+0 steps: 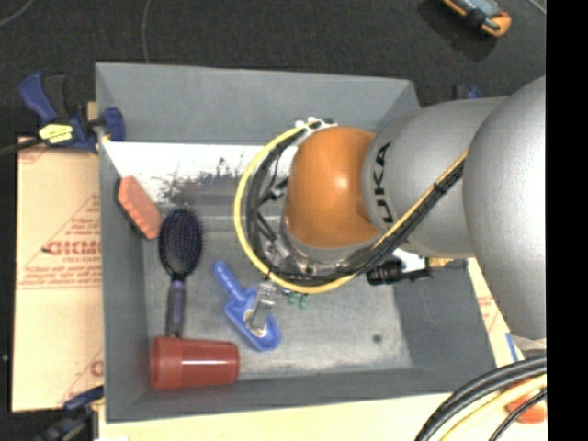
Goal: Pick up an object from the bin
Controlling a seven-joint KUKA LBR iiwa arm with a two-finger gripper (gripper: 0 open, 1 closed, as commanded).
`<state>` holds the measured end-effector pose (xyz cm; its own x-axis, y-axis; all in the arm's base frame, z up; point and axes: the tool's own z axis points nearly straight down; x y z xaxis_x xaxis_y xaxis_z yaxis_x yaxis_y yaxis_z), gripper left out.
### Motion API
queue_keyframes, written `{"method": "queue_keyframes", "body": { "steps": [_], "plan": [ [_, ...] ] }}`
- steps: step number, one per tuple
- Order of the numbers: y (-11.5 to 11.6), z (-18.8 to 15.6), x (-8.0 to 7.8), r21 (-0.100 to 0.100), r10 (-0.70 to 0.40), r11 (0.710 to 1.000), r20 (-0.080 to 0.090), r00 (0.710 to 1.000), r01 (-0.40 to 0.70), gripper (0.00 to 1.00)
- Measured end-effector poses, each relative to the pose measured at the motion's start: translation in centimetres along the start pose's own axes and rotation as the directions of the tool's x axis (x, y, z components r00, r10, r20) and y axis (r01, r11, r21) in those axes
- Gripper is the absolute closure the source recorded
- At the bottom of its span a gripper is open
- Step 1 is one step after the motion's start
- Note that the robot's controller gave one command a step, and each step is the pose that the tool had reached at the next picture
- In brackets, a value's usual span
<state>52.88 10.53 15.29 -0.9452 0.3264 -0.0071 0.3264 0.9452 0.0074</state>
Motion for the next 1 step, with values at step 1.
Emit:
{"method": "queue_keyframes", "body": {
  "steps": [1],
  "plan": [
    [0.91, 5.41, -1.03, 0.005, -0.298, 0.955, -0.005, 0.955, 0.298, 0.00]
  ]
}}
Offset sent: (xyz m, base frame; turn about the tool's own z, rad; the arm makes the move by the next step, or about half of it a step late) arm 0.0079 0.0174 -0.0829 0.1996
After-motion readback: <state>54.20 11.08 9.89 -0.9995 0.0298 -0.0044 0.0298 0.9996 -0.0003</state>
